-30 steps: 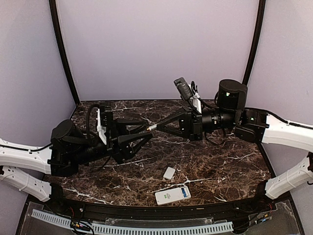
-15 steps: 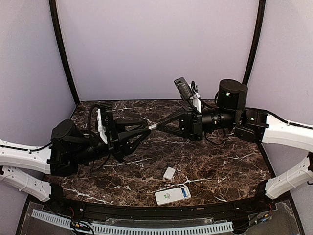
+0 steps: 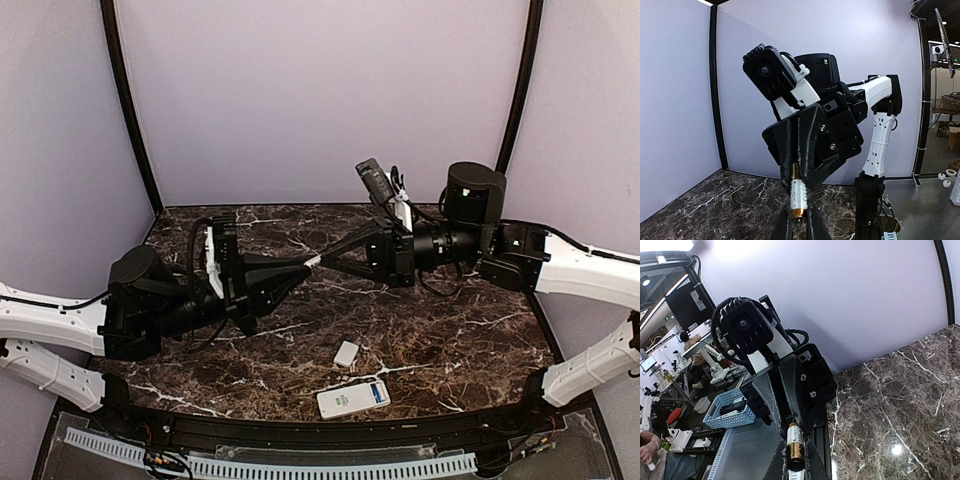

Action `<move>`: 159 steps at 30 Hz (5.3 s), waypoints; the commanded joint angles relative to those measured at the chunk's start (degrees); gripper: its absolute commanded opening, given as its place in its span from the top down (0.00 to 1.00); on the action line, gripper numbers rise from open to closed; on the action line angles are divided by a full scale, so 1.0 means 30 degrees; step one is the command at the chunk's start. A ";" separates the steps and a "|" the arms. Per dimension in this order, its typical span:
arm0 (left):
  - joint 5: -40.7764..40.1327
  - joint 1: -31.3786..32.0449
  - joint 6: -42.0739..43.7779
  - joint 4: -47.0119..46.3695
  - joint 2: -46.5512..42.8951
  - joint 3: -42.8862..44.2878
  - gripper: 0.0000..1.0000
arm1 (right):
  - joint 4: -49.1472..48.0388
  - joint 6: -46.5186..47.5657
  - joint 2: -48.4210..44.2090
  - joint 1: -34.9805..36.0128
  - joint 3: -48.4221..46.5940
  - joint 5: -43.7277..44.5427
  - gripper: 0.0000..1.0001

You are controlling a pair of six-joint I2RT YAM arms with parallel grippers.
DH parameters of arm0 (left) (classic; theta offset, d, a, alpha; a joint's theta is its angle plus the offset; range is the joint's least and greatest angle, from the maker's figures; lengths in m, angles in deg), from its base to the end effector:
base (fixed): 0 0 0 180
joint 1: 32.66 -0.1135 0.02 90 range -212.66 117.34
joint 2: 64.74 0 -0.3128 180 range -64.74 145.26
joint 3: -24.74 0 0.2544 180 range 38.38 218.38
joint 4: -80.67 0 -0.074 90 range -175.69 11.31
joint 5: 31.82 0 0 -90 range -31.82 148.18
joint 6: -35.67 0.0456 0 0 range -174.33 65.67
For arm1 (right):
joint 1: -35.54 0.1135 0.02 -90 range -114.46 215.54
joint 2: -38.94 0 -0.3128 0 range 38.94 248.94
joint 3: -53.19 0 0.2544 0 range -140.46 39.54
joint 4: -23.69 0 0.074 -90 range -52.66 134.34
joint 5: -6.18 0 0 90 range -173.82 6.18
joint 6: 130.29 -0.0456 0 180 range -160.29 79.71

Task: Load the batteries into the remote control
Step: Pass from the right arm to the left, then pass from the left arm to the right, then place the battery at the center of the board.

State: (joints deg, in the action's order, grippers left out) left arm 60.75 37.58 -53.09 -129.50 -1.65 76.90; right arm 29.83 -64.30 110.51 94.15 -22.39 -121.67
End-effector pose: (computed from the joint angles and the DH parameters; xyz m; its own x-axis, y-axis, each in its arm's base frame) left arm 0.0796 -0.2276 0.3836 0.1320 -0.3036 -0.9436 0.9518 0.3045 0.0352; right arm 0.1245 0.2577 0.4240 -0.4219 -0.0746 -0.9036 -0.8996 -0.0895 0.4274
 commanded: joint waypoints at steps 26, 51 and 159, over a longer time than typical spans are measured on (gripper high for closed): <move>-0.2921 -0.0034 -0.3460 1.2507 -0.0334 0.2971 1.00 | 1.3228 1.9961 -0.0855 0.1731 -0.4301 0.6385 0.53; -0.3691 -0.0034 -0.8322 1.5021 0.0518 0.4644 1.00 | 0.3723 2.3626 0.1566 0.4366 -0.0584 1.3816 0.64; -0.8345 -0.0009 -0.6253 1.2632 -0.4977 -0.2937 0.24 | 1.9064 -0.3630 0.7687 -0.2223 0.4091 0.9050 0.74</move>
State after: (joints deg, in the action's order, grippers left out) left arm 37.17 37.62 -72.30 -93.18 -15.16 69.36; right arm 89.24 -76.14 131.16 87.70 -10.34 -95.70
